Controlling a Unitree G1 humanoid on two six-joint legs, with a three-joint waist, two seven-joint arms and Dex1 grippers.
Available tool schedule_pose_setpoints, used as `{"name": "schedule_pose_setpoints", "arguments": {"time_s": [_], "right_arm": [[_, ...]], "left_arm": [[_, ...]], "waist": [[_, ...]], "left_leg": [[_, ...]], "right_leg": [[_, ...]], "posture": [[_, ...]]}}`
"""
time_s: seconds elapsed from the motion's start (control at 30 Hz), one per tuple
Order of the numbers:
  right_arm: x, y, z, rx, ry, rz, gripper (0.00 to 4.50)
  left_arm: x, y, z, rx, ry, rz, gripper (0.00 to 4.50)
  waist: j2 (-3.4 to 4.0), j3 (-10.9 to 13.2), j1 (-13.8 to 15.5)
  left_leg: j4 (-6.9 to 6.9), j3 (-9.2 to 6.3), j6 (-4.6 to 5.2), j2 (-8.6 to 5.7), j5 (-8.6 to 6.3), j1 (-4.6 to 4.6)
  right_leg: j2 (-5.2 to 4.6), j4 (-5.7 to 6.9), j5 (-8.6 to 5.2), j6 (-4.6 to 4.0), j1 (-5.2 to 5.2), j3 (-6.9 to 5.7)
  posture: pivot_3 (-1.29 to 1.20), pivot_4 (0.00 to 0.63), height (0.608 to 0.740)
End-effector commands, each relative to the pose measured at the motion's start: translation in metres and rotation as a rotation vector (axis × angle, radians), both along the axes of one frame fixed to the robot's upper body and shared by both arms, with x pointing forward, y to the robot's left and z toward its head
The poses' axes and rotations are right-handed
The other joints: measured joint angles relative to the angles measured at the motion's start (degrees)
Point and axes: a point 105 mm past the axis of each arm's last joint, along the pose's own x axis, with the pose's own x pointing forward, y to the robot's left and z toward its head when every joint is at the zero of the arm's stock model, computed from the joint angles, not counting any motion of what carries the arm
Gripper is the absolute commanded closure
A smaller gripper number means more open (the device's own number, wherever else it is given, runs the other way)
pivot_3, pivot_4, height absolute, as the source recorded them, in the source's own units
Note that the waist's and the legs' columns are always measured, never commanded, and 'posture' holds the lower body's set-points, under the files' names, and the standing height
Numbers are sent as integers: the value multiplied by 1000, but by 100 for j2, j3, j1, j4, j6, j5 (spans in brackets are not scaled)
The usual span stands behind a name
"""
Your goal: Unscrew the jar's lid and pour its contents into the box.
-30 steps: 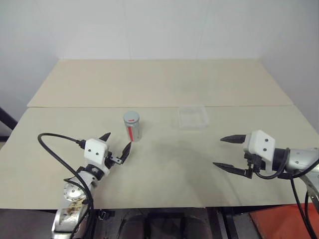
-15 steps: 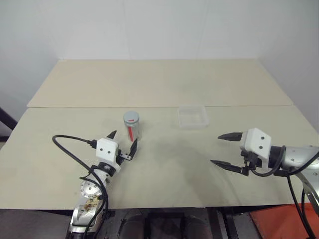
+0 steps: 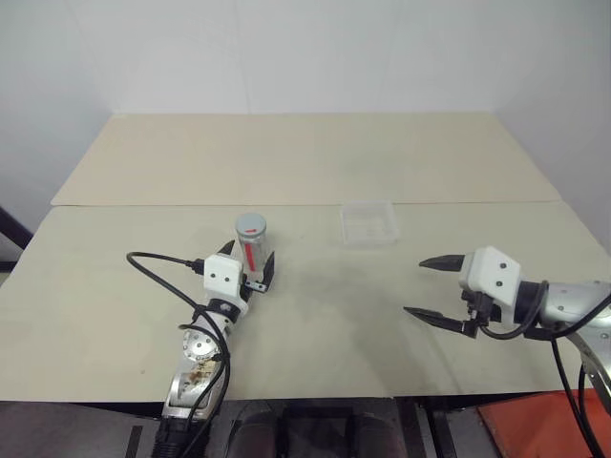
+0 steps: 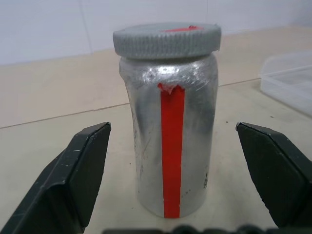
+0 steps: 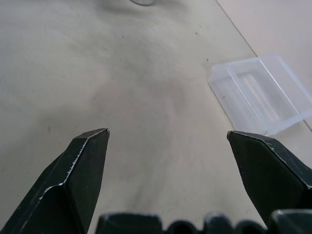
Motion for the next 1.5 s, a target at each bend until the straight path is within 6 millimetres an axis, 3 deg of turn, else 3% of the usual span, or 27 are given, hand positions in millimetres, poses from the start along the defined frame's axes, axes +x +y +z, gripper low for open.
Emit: {"name": "schedule_pose_setpoints", "arguments": {"time_s": [0.03,0.13,0.53,0.63,0.83,1.03,1.23,1.37,1.5], "right_arm": [[-1,-1,15,-8,-64,-14,0],[-3,-2,15,-9,-63,-20,0],[-1,-2,13,-12,-59,-32,0],[-1,-2,12,-6,-59,-34,0],[-1,-1,9,-4,-60,-42,0],[-3,2,8,2,-69,-44,0],[6,35,31,253,-96,-28,0],[17,73,48,448,-133,-31,0],[15,110,58,606,-102,7,0]], "left_arm": [[6,0,13,-4,-73,40,18],[12,5,18,-95,-82,91,18],[15,0,12,-109,-64,71,18],[15,-2,13,-128,-67,44,613],[15,-5,12,-122,-65,15,2477],[16,-1,10,-96,-52,17,2632],[9,4,31,-106,-96,-76,2632],[0,-3,41,-74,-108,-223,2632],[-9,-13,46,-48,-103,-337,2632]], "waist": [[0,0,2],[-1,1,9],[-2,1,5],[-2,1,18],[-2,0,19],[-2,0,20],[-1,0,-46],[0,0,-42],[2,-2,-28]], "left_leg": [[0,0,0,0,0,0],[1,-1,0,0,0,-2],[1,-1,0,0,0,-5],[2,-1,0,0,0,-5],[2,-1,-1,0,1,-5],[2,-1,-1,-1,0,-5],[1,0,-4,2,3,-4],[1,-1,-7,2,4,-7],[1,-2,-10,0,6,-13]], "right_leg": [[0,0,0,0,0,0],[0,-1,1,1,0,-1],[0,-1,1,1,-3,-2],[0,-1,1,1,-2,-2],[0,-1,1,1,-3,-3],[0,-1,1,1,-2,-3],[1,3,1,0,-6,-1],[1,5,2,-1,-11,-2],[1,6,2,-1,-15,-7]], "posture": [[0,150,740],[0,150,740],[0,150,740],[0,150,740],[0,150,740],[0,150,740],[0,150,740],[0,150,740],[0,150,740]]}}
